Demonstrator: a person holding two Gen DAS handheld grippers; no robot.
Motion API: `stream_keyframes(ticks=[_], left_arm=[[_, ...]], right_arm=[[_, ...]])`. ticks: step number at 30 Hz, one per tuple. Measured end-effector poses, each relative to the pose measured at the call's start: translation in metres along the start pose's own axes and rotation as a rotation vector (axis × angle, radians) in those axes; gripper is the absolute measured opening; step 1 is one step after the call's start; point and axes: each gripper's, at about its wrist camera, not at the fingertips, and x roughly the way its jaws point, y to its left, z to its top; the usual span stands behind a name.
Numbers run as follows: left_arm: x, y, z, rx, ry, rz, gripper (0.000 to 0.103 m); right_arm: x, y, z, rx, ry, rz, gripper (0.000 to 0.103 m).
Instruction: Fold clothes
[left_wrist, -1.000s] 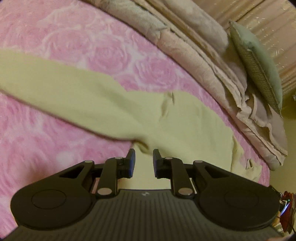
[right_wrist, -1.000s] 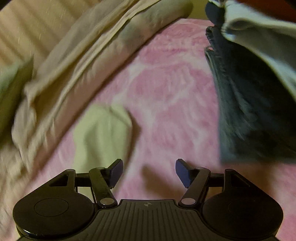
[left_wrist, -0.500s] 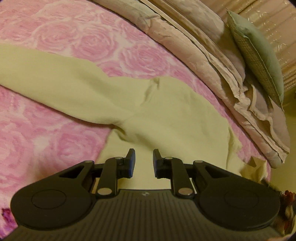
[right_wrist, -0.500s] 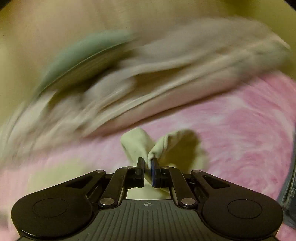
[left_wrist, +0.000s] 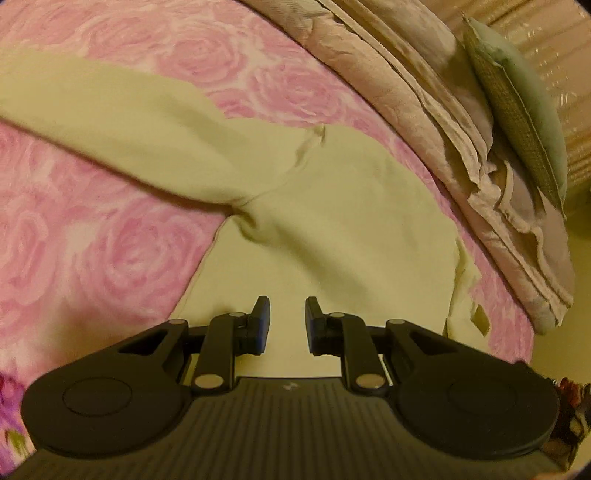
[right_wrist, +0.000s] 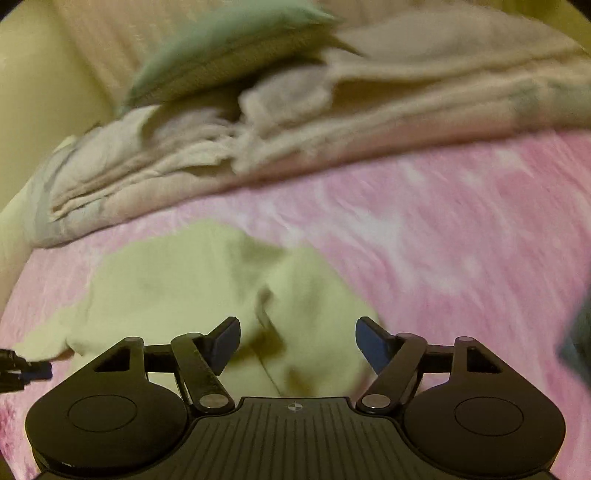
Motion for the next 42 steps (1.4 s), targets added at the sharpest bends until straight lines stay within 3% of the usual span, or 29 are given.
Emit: stream_keyframes(ticks=[2, 5, 7, 8, 10, 12, 16, 18, 19, 20, 21, 22, 23, 25, 28, 33, 35, 37, 42], left_arm=[[-0.002, 0.002, -0.005, -0.004, 0.001, -0.001, 0.015], [-0.005, 0.007, -0.011, -0.019, -0.001, 0.004, 0.015], [-0.008, 0.009, -0.013, -0.029, -0.006, 0.009, 0.015], [-0.011, 0.011, -0.014, -0.032, -0.009, 0.014, 0.015], [-0.015, 0.013, -0.014, -0.038, -0.017, 0.022, 0.015], [-0.018, 0.014, -0.013, -0.040, -0.026, 0.030, 0.015], [-0.020, 0.011, -0.011, -0.029, -0.035, 0.032, 0.015], [-0.017, 0.007, -0.011, -0.021, -0.029, 0.026, 0.015], [-0.015, 0.004, -0.011, -0.018, -0.025, 0.022, 0.015], [-0.013, 0.000, -0.011, -0.015, -0.022, 0.017, 0.015], [-0.011, -0.003, -0.010, -0.008, -0.017, 0.008, 0.016], [-0.009, -0.006, -0.009, 0.002, -0.017, 0.002, 0.017], [-0.008, -0.009, -0.006, 0.015, -0.019, -0.002, 0.017], [-0.005, -0.014, 0.003, 0.037, -0.028, -0.013, 0.020], [-0.002, -0.019, 0.029, 0.085, -0.058, -0.027, 0.026], [0.012, -0.033, 0.092, 0.200, -0.135, -0.039, 0.044], [0.026, -0.040, 0.118, 0.235, -0.138, -0.047, 0.046], [0.046, -0.043, 0.142, 0.235, -0.115, -0.061, 0.047], [0.106, -0.050, 0.186, 0.144, -0.002, -0.136, 0.052]], right_arm=[[0.015, 0.019, 0.010, -0.068, 0.034, 0.043, 0.072], [0.051, 0.037, -0.003, -0.048, 0.128, -0.002, 0.072], [0.069, 0.029, -0.015, 0.084, 0.162, 0.020, 0.034], [0.075, 0.023, -0.019, 0.155, 0.177, 0.051, 0.004], [0.067, 0.018, -0.019, 0.167, 0.130, 0.046, 0.001], [0.042, 0.017, -0.012, 0.067, 0.021, -0.048, 0.001], [-0.043, -0.014, 0.022, -0.019, -0.240, -0.349, 0.001], [-0.073, -0.033, 0.039, -0.052, -0.258, -0.555, 0.002], [-0.088, -0.043, 0.047, -0.070, -0.263, -0.659, 0.003], [-0.094, -0.051, 0.052, -0.101, -0.193, -0.765, 0.024], [-0.098, -0.056, 0.052, -0.109, -0.156, -0.841, 0.071], [-0.105, -0.055, 0.047, -0.129, -0.158, -0.853, 0.090], [-0.113, -0.053, 0.043, -0.151, -0.163, -0.860, 0.095], [-0.117, -0.043, 0.033, -0.187, -0.151, -0.830, 0.095], [-0.102, -0.032, 0.021, -0.185, -0.117, -0.711, 0.095], [-0.035, -0.020, 0.029, -0.057, -0.025, -0.396, 0.095], [-0.002, -0.015, 0.037, 0.003, 0.011, -0.277, 0.094], [0.032, -0.009, 0.053, 0.075, 0.032, -0.169, 0.087], [0.119, 0.018, 0.101, 0.162, 0.052, 0.040, 0.087]])
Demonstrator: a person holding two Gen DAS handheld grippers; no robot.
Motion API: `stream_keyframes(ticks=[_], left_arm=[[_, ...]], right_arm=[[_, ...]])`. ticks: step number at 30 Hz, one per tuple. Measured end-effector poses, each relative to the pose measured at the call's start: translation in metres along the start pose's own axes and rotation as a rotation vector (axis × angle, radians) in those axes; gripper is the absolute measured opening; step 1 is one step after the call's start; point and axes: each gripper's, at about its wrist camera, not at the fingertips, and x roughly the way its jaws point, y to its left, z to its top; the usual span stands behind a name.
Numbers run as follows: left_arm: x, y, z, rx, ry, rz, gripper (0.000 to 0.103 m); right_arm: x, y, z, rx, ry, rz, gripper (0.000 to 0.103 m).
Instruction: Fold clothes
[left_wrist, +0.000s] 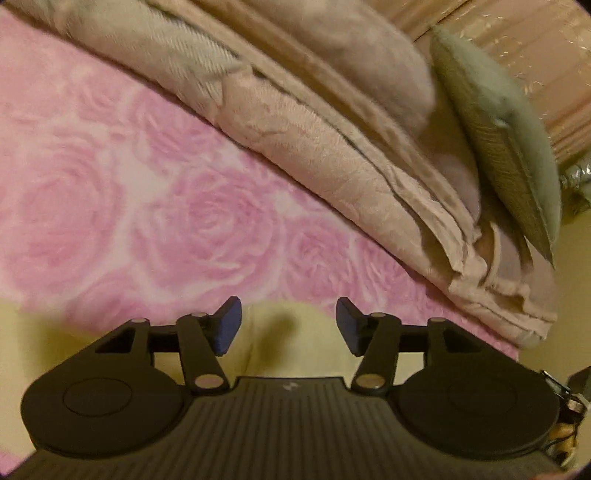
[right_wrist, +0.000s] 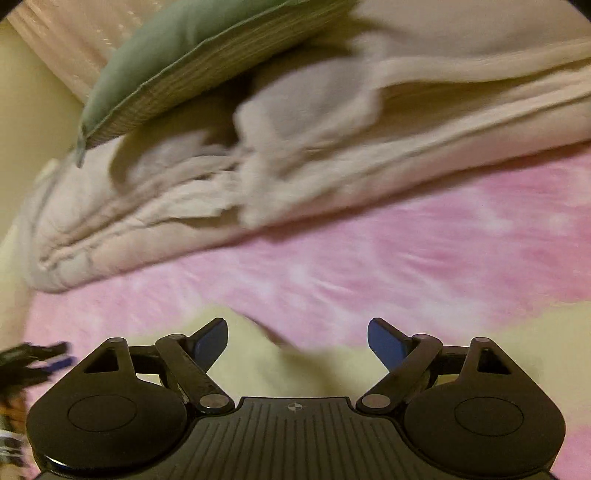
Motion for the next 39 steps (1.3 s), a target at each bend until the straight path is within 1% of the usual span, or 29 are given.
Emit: stream_keyframes(ticks=[2, 5, 6, 7, 8, 9, 10, 12, 14, 16, 17, 19, 20, 21, 22, 23, 24, 25, 27, 29, 30, 31, 33, 34, 35, 36, 37, 38, 39], left_arm=[[0.026, 0.001, 0.012, -0.015, 0.046, -0.009, 0.056], [0.065, 0.000, 0.019, -0.011, 0.178, -0.031, 0.057], [0.076, -0.001, 0.018, -0.003, 0.221, -0.044, 0.052], [0.077, -0.003, 0.013, 0.019, 0.240, -0.072, 0.037], [0.077, -0.004, 0.007, 0.042, 0.257, -0.101, 0.028], [0.077, -0.005, 0.001, 0.066, 0.274, -0.130, 0.016], [0.064, -0.005, -0.011, 0.095, 0.256, -0.166, 0.015], [0.036, -0.005, -0.035, 0.156, 0.212, -0.238, 0.014], [0.007, -0.004, -0.063, 0.225, 0.173, -0.289, 0.014], [-0.008, 0.002, -0.103, 0.296, 0.196, -0.230, 0.016], [-0.015, 0.006, -0.123, 0.331, 0.208, -0.198, 0.016], [-0.021, 0.016, -0.154, 0.318, 0.236, -0.127, 0.015], [-0.028, 0.019, -0.160, 0.287, 0.222, -0.124, 0.015], [-0.036, 0.021, -0.162, 0.248, 0.198, -0.129, 0.019], [-0.043, 0.020, -0.160, 0.222, 0.166, -0.144, 0.028], [-0.051, 0.019, -0.159, 0.197, 0.132, -0.160, 0.032], [-0.055, 0.016, -0.153, 0.190, 0.105, -0.177, 0.040], [-0.054, 0.010, -0.146, 0.198, 0.090, -0.189, 0.045], [-0.043, -0.004, -0.130, 0.233, 0.076, -0.192, 0.046], [-0.025, -0.013, -0.119, 0.250, 0.101, -0.206, 0.046], [-0.014, -0.016, -0.114, 0.245, 0.129, -0.211, 0.046], [-0.005, -0.018, -0.115, 0.242, 0.152, -0.210, 0.046], [0.014, -0.022, -0.117, 0.239, 0.198, -0.208, 0.039], [0.023, -0.024, -0.118, 0.238, 0.221, -0.207, 0.026], [0.024, -0.028, -0.120, 0.263, 0.225, -0.214, 0.015], [0.024, -0.032, -0.123, 0.290, 0.227, -0.221, 0.004], [0.018, -0.036, -0.119, 0.311, 0.199, -0.236, 0.004], [0.012, -0.040, -0.114, 0.331, 0.167, -0.251, 0.004], [0.006, -0.044, -0.110, 0.351, 0.136, -0.266, 0.004]], right_arm=[[0.033, 0.013, 0.014, 0.031, 0.020, 0.047, 0.087], [0.083, 0.024, 0.027, 0.093, 0.084, 0.100, 0.087], [0.098, 0.026, 0.028, 0.120, 0.122, 0.110, 0.087], [0.109, 0.025, 0.026, 0.144, 0.162, 0.110, 0.086], [0.121, 0.025, 0.023, 0.167, 0.201, 0.108, 0.070], [0.125, 0.023, 0.016, 0.177, 0.231, 0.122, 0.021], [0.129, 0.022, 0.009, 0.184, 0.260, 0.137, 0.011], [0.105, 0.021, -0.011, 0.135, 0.210, 0.193, 0.009], [0.067, 0.024, -0.039, 0.025, 0.157, 0.220, 0.009], [0.031, 0.026, -0.072, -0.082, 0.118, 0.245, 0.009], [0.023, 0.025, -0.090, -0.098, 0.159, 0.213, 0.009], [0.009, 0.022, -0.127, -0.121, 0.252, 0.140, 0.011], [0.003, 0.023, -0.130, -0.136, 0.240, 0.135, 0.019], [-0.004, 0.024, -0.132, -0.151, 0.222, 0.134, 0.040], [-0.011, 0.026, -0.133, -0.166, 0.203, 0.132, 0.054], [-0.017, 0.027, -0.135, -0.182, 0.185, 0.131, 0.077], [-0.024, 0.028, -0.136, -0.197, 0.166, 0.129, 0.082], [-0.031, 0.030, -0.138, -0.212, 0.148, 0.127, 0.082], [-0.030, 0.034, -0.124, -0.200, 0.127, 0.171, 0.081], [-0.017, 0.039, -0.115, -0.157, 0.132, 0.209, 0.081], [-0.007, 0.040, -0.112, -0.115, 0.160, 0.222, 0.080], [0.003, 0.041, -0.108, -0.073, 0.191, 0.234, 0.076], [0.024, 0.040, -0.107, 0.014, 0.262, 0.236, 0.047], [0.028, 0.040, -0.107, 0.026, 0.278, 0.227, 0.046], [0.031, 0.039, -0.108, 0.036, 0.292, 0.217, 0.038], [0.035, 0.039, -0.108, 0.045, 0.306, 0.208, 0.022], [0.038, 0.039, -0.109, 0.055, 0.320, 0.198, 0.013], [0.032, 0.045, -0.104, 0.007, 0.296, 0.205, 0.003], [0.024, 0.051, -0.098, -0.047, 0.267, 0.213, 0.003]])
